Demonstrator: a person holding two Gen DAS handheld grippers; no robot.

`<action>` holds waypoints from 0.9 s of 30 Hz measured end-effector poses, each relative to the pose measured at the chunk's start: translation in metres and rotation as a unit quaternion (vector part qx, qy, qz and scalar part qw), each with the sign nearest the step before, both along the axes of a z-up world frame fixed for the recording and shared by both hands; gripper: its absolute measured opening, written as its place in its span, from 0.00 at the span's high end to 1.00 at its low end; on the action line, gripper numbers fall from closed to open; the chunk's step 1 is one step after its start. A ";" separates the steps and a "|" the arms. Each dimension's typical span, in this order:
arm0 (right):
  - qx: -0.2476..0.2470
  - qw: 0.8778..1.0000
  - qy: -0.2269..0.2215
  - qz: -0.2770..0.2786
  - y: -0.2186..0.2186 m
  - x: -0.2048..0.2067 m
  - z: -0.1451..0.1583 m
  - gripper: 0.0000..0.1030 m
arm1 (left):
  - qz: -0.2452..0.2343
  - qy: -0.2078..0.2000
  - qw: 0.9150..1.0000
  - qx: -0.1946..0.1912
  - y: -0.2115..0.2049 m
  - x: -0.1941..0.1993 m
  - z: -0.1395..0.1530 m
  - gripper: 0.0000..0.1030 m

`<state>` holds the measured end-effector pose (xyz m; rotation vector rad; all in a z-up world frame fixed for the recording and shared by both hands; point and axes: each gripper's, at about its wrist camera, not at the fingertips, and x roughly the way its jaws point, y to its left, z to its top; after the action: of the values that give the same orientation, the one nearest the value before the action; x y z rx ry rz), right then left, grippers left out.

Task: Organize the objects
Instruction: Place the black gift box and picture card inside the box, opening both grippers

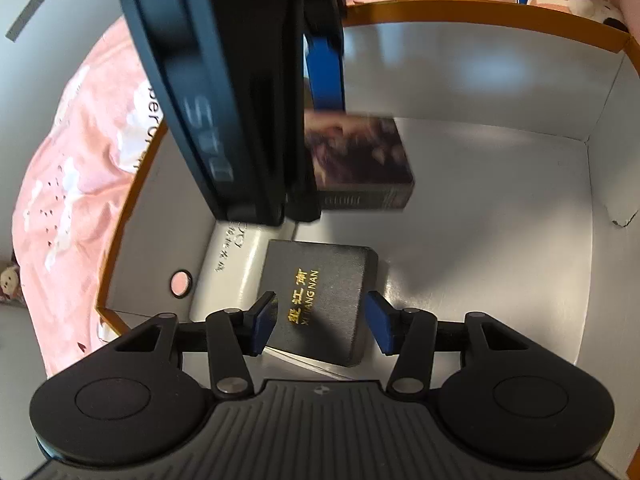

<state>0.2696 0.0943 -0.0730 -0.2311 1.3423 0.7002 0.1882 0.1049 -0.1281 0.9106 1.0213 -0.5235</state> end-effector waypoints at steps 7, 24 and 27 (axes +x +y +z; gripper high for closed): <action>-0.041 0.997 0.025 -0.054 0.006 0.007 -0.028 0.37 | -0.004 -0.014 1.000 -0.009 0.005 -0.003 -0.001 0.41; -0.034 0.997 0.041 0.054 0.014 0.012 -0.027 0.34 | -0.004 0.000 1.000 -0.006 0.002 -0.001 -0.007 0.41; -0.044 0.990 0.030 0.130 0.015 0.002 -0.026 0.36 | -0.004 0.003 1.000 -0.007 0.002 0.001 -0.006 0.41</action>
<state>0.2720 0.1088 -0.0994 -0.4661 1.4169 0.8721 0.1887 0.1067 -0.1344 0.9016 1.0184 -0.5400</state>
